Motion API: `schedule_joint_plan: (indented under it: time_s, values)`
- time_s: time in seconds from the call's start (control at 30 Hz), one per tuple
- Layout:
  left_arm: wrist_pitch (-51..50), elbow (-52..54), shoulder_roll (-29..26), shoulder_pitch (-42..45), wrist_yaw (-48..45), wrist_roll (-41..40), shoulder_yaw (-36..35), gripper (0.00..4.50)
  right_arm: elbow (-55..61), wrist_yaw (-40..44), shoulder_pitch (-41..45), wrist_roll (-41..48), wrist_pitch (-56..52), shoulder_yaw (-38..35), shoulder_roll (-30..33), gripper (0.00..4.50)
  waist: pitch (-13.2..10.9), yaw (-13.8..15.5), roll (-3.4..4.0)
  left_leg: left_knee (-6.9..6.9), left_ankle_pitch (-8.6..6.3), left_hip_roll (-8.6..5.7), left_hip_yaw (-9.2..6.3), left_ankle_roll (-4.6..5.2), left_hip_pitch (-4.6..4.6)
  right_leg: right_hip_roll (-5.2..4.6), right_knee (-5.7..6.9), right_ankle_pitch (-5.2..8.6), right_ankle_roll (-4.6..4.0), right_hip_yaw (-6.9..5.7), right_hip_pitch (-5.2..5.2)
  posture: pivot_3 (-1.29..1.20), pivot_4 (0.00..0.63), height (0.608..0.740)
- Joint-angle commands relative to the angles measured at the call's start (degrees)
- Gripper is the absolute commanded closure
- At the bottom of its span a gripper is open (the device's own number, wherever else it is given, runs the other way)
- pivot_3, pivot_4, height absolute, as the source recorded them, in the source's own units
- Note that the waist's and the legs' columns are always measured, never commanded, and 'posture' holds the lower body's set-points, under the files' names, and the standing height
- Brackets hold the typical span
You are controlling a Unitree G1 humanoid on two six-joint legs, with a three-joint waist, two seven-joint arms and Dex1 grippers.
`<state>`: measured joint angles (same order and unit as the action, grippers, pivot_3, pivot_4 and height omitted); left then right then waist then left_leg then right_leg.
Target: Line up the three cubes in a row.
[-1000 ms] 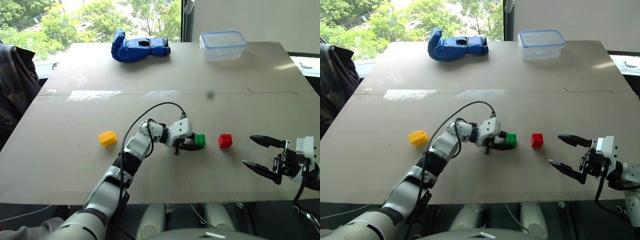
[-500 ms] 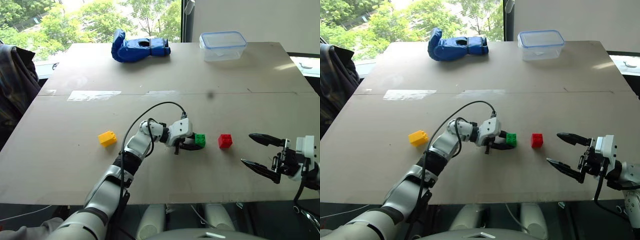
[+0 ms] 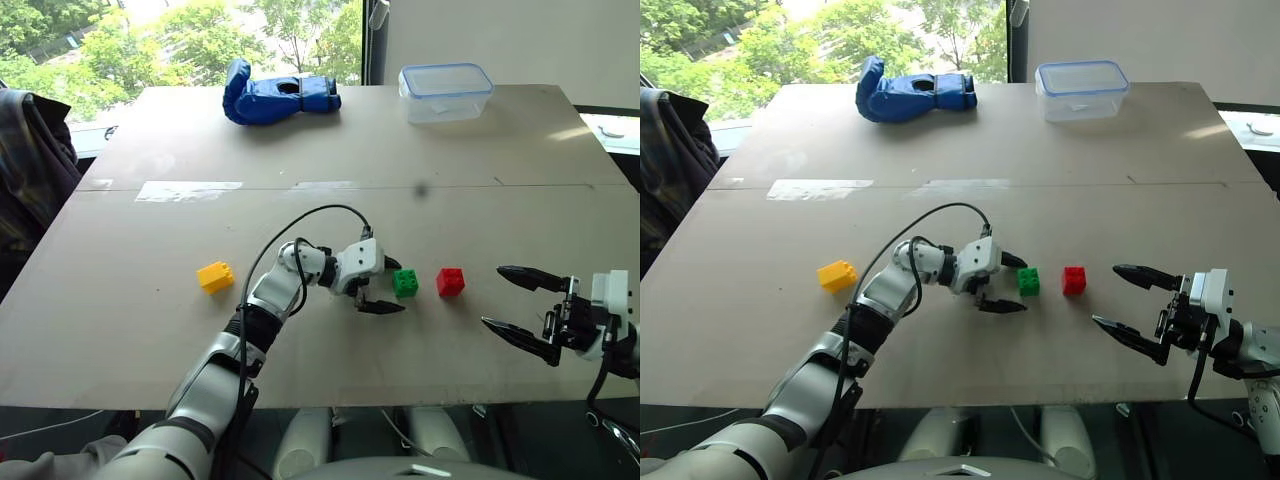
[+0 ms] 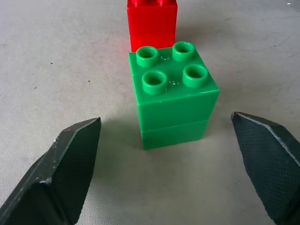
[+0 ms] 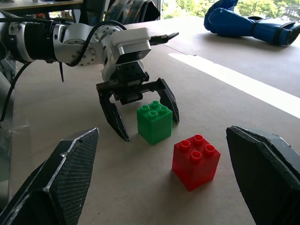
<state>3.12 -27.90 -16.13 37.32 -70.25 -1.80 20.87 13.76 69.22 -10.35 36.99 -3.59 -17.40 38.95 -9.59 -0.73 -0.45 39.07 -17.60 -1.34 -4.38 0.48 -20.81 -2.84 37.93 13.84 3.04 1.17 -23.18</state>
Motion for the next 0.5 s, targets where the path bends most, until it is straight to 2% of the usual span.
schedule_joint_plan:
  time_s: [0.03, 0.5]
  values:
    - [0.9, -0.6, -0.8, -0.4, 0.4, 1.0, 0.1, 0.08, 1.2, 0.1, -0.1, 0.8, 0.5, -0.9, -0.2, 0.0, 0.0, 0.0, 0.0, 0.0, 0.0, 0.0, 0.0, 0.0, 0.0, 0.0, 0.0, 0.0, 0.0, 0.0, 0.0, 0.0, 0.15, 0.74]
    - [3.9, -6.0, -0.2, 2.5, 4.8, 1.5, -1.3, 0.08, 0.5, 0.7, 0.1, 0.7, 1.0, -0.7, -0.8, 0.0, 0.0, 0.1, 0.0, 0.04, 0.0, 0.0, -0.01, 0.0, 0.05, 0.0, 0.01, -0.01, 0.02, 0.0, 0.06, 0.0, 0.15, 0.74]
